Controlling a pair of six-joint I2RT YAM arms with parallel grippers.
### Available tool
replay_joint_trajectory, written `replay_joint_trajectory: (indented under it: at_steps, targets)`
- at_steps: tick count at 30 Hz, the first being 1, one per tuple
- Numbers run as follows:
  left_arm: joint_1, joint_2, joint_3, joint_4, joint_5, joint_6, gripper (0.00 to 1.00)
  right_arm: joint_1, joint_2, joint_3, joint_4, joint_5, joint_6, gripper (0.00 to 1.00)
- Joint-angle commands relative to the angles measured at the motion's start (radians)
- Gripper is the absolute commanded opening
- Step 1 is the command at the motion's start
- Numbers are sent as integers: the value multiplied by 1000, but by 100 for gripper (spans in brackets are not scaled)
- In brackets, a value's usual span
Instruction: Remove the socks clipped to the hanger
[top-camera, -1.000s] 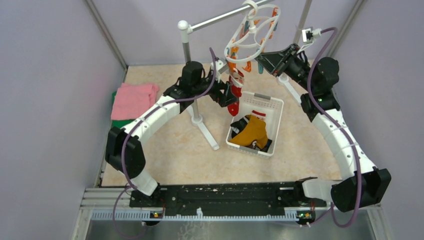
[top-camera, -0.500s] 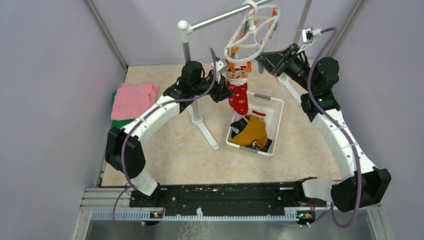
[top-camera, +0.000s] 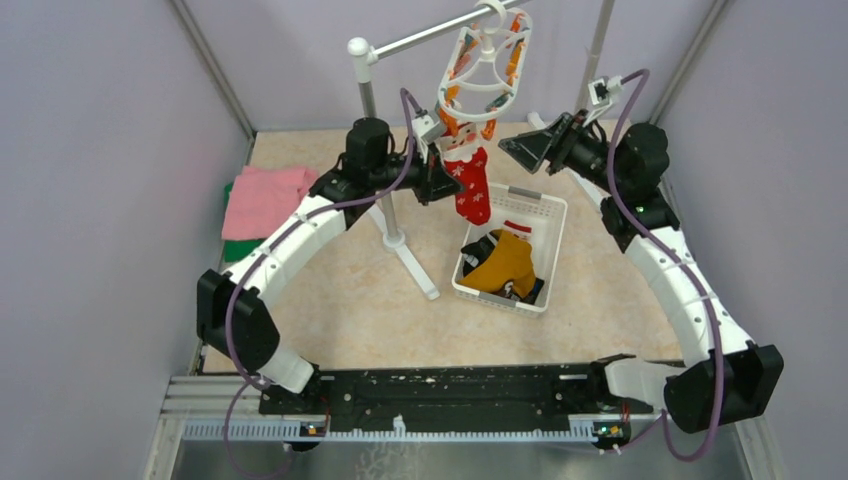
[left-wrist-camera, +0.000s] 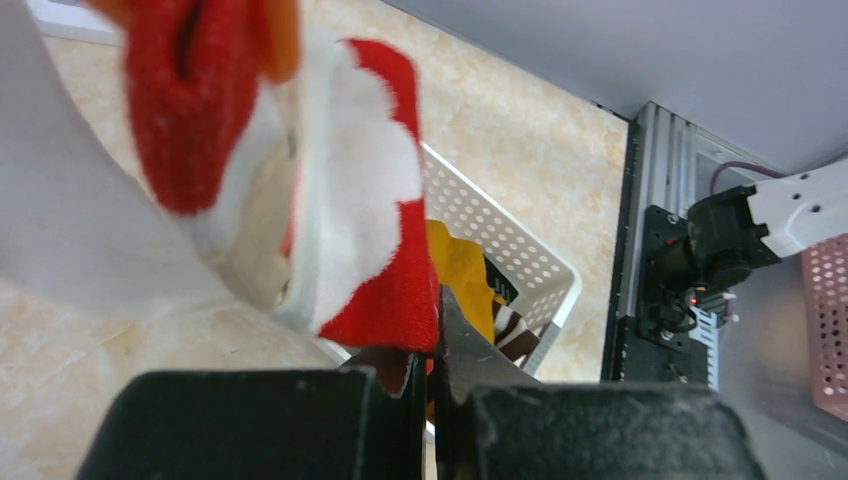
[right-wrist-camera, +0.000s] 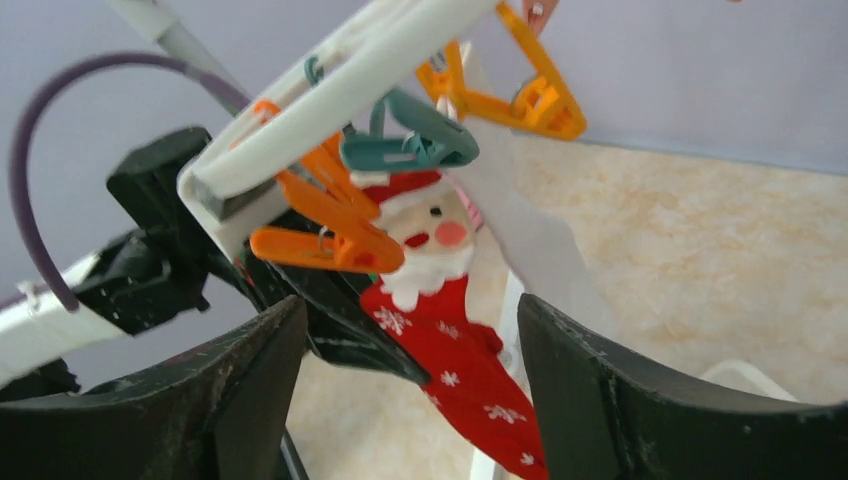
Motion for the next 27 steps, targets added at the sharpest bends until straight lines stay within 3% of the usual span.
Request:
replay_joint_trajectory:
  at_steps: [1, 8, 14, 19, 27]
  targets:
    - [1, -62, -28, 19, 78, -22, 0, -8, -84, -54, -19, -85, -72, 80]
    - [1, -78, -82, 67, 135, -84, 0, 28, -114, -207, 67, -185, -58, 84]
    - [1, -86, -102, 101, 192, -118, 0, 192, -152, -280, 30, 23, -186, 84]
    - [0, -96, -117, 132, 251, -146, 1, 202, -170, -333, 110, 28, -183, 81]
    - [1, -97, -119, 186, 259, -204, 1, 202, -179, -297, -36, 80, -300, 83]
